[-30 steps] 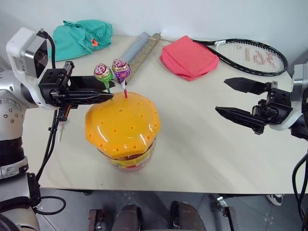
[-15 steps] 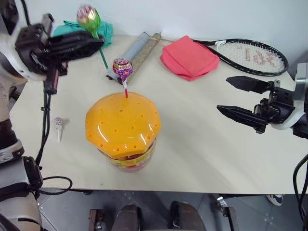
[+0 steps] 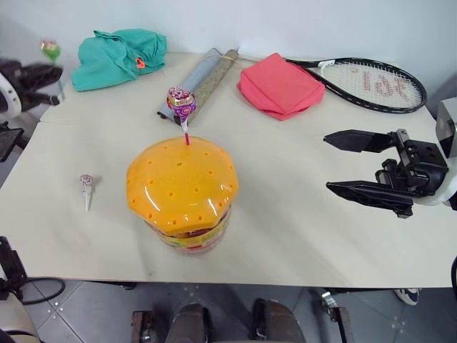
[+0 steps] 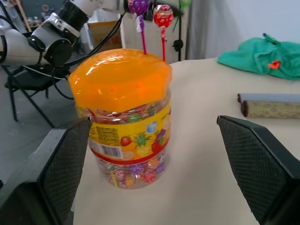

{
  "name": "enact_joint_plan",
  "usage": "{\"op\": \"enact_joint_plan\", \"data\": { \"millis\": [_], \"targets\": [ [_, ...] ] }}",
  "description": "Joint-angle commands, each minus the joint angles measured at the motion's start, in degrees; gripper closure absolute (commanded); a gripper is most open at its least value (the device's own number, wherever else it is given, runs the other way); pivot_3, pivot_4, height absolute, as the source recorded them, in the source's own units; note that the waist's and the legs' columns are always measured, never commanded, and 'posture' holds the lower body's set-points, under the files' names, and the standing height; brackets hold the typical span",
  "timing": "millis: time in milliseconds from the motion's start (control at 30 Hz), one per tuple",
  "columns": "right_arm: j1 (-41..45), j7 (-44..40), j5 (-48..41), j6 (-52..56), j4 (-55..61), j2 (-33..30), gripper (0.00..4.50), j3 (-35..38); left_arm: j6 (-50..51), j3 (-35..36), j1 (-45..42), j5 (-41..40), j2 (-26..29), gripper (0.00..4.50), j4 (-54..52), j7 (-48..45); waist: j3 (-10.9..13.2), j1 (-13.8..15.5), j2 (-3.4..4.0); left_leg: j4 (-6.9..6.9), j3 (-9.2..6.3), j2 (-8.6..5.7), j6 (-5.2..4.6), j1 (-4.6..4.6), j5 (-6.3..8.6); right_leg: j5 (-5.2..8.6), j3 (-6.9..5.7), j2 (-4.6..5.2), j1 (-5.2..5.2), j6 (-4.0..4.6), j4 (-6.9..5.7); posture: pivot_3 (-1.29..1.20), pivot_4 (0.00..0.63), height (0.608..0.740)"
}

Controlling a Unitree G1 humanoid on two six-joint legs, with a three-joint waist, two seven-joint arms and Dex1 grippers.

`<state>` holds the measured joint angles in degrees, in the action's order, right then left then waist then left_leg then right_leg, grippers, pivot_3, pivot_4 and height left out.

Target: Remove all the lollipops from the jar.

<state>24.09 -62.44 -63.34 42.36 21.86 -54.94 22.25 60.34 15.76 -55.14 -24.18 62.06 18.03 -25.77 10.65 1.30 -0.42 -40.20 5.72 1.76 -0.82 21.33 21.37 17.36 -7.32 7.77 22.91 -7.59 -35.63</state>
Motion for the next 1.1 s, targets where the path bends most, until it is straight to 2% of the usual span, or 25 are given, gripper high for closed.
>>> {"op": "enact_joint_plan", "data": {
  "millis": [33, 200, 400, 567, 667, 900, 967, 1100],
  "targets": [
    [2.2, -0.6, 2.2, -2.5, -1.6, 1.1, 0.00, -1.4, 8.7, -1.4, 1.8, 5.4, 4.3, 4.49, 4.5, 4.4, 0.0, -0.1, -0.03, 0.01, 0.00, 0.00, 0.00, 0.00, 0.00, 0.00, 0.00, 0.00, 0.00, 0.00, 0.00, 0.00, 0.150, 0.740],
    [4.2, -2.0, 4.7, -4.0, -3.9, 2.3, 0.00, -3.7, 15.1, -7.3, 6.2, 9.8, 7.4, 4.49, 7.6, 4.5, 0.0, 0.1, -0.05, 0.08, 0.09, 0.00, 0.00, -0.01, 0.00, 0.00, 0.02, -0.02, 0.07, 0.00, -0.01, 0.00, 0.150, 0.740],
    [7.6, -3.7, 8.0, -5.8, -7.3, 4.2, 0.00, -6.7, 11.6, -13.1, 9.2, 12.2, 6.1, 4.49, 13.8, -1.0, 0.0, 0.1, -0.12, 0.06, 0.14, 0.01, 0.01, 0.00, 0.00, 0.00, 0.04, -0.02, 0.09, 0.00, -0.02, 0.00, 0.150, 0.740],
    [8.4, -4.4, 9.0, -6.3, -7.8, 4.6, 0.00, -7.1, 11.7, -14.7, 7.3, 12.4, 6.2, 3.25, 15.4, -4.5, 0.0, 0.0, -0.14, 0.06, 0.16, 0.01, 0.01, 0.01, 0.00, 0.00, 0.03, -0.02, 0.13, 0.00, -0.03, 0.00, 0.150, 0.740],
    [8.2, -4.6, 9.2, -6.1, -7.6, 4.3, 0.00, -6.6, 12.4, -15.6, 6.2, 12.5, 7.6, 2.29, 13.6, -6.8, 0.0, -0.1, -0.14, 0.07, 0.18, 0.01, 0.01, 0.01, 0.00, 0.00, 0.03, -0.02, 0.14, 0.00, -0.03, 0.00, 0.150, 0.740],
    [8.3, -4.5, 9.2, -5.7, -7.1, 2.3, 0.00, -4.7, 13.6, -14.4, 1.6, 8.7, 11.8, 0.13, 2.7, -14.8, 0.0, 0.1, -0.19, 0.06, 0.21, 0.01, 0.01, 0.05, 0.00, 0.00, 0.07, 0.00, 0.22, 0.00, -0.06, 0.00, 0.150, 0.740],
    [8.9, -4.2, 9.1, -5.5, -7.0, 1.9, 0.00, -4.6, 10.0, -10.9, 1.0, 5.8, 11.2, 0.04, -1.4, -18.1, 0.0, 0.1, -0.19, 0.06, 0.22, 0.01, 0.01, 0.05, 0.00, 0.00, 0.07, 0.00, 0.22, 0.00, -0.07, 0.00, 0.150, 0.740],
    [10.9, -3.0, 8.1, -4.0, -6.2, 1.8, 0.00, -5.2, -0.9, 1.9, 5.8, -2.8, 6.4, 0.04, -9.3, -26.5, 0.0, -0.1, -0.19, 0.01, 0.23, 0.04, 0.01, 0.05, 0.00, 0.00, 0.10, 0.01, 0.26, 0.00, -0.12, 0.00, 0.150, 0.740]
  ]
}}
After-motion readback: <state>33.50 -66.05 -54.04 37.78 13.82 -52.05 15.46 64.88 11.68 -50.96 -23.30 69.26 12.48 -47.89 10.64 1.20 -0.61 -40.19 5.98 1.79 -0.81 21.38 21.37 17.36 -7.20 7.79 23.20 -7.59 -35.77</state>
